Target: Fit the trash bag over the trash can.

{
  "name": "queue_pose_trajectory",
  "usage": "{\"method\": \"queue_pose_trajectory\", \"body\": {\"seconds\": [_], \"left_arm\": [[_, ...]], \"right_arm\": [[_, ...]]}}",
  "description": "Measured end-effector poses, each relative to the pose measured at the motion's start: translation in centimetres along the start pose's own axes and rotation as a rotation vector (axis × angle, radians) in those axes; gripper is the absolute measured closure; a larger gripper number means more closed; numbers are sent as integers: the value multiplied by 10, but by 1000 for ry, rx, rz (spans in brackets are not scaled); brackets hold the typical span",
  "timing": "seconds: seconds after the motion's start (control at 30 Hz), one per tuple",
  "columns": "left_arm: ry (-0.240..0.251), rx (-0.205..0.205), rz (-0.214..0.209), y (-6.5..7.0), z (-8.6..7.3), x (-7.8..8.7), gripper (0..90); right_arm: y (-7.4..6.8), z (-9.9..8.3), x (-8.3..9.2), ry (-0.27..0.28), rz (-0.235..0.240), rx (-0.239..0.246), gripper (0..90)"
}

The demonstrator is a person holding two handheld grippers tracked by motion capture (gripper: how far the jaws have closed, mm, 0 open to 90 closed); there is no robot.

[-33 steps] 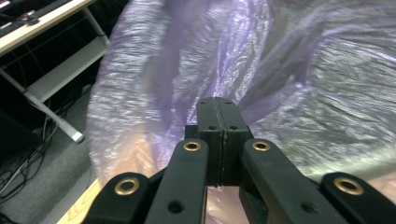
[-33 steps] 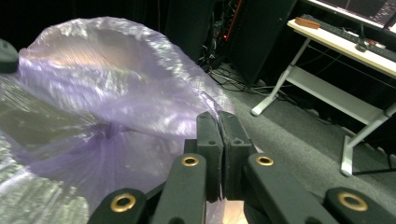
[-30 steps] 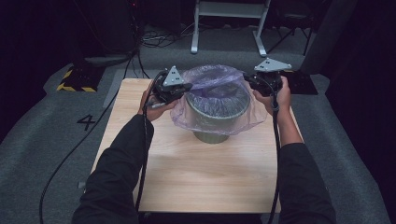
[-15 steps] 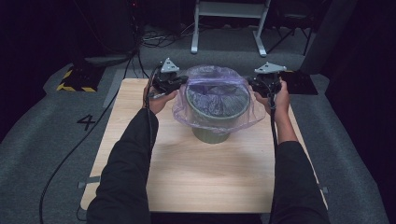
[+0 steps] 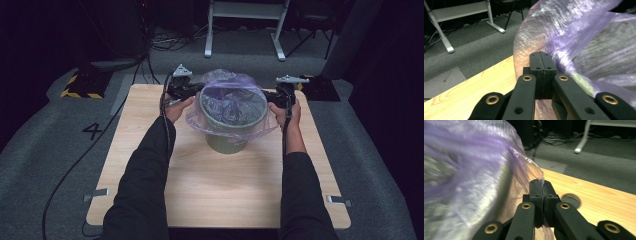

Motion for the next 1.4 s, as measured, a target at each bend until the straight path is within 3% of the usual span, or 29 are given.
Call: {"method": "queue_pose_trajectory", "body": {"seconds": [0.13,0.23,0.37,0.6,0.67,0.73,0.8,0.87,0.93,1.0,1.07,1.17,1.23,1.3,1.33,1.4], "left_arm": [[11,11,5,-4,1,-4,875],[-13,26,18,-7,0,-12,850],[-51,-10,1,1,-5,-24,880],[-51,97,-82,0,-16,-25,897],[-61,124,-96,-1,-22,-25,898],[-112,118,-84,-4,-31,-28,898],[-119,126,-85,-5,-39,-28,898],[-114,136,-92,-5,-44,-24,897],[-123,111,-79,-7,-50,-19,897],[-124,128,-84,-12,-53,-12,895],[-124,100,-65,-17,-55,-4,888],[-136,110,-21,-27,-58,7,788],[-147,135,-3,-36,-60,14,662],[-133,151,18,-45,-59,25,563],[-116,162,9,-48,-57,31,507],[-82,142,-18,-51,-54,44,439]], "right_arm": [[4,-3,-4,-26,-15,5,886],[10,-7,-9,-32,-13,-19,871],[13,-15,-18,-75,-19,-42,870],[7,-26,-29,-104,55,-66,869],[7,-31,-30,-100,85,-92,867],[8,-39,-34,-145,76,-101,864],[10,-49,-37,-186,70,-110,862],[10,-54,-35,-152,86,-132,862],[12,-59,-31,-156,83,-120,853],[15,-60,-23,-129,92,-131,852],[16,-60,-14,-106,90,-134,826],[20,-64,-2,-108,73,-121,773],[27,-64,6,-88,36,-151,672],[31,-63,14,-58,28,-164,631],[32,-63,18,-56,16,-145,583],[34,-63,28,-56,-3,-121,502]]}}
Point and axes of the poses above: each handheld gripper's, and its own axes: x roughly backward along the jaws, z roughly out of its top, y roughly to its right, the point moved 7 cm from there along -x, roughly forward along the jaws, and after that the axes turned 12 degrees about z, right-handed, at the moved point
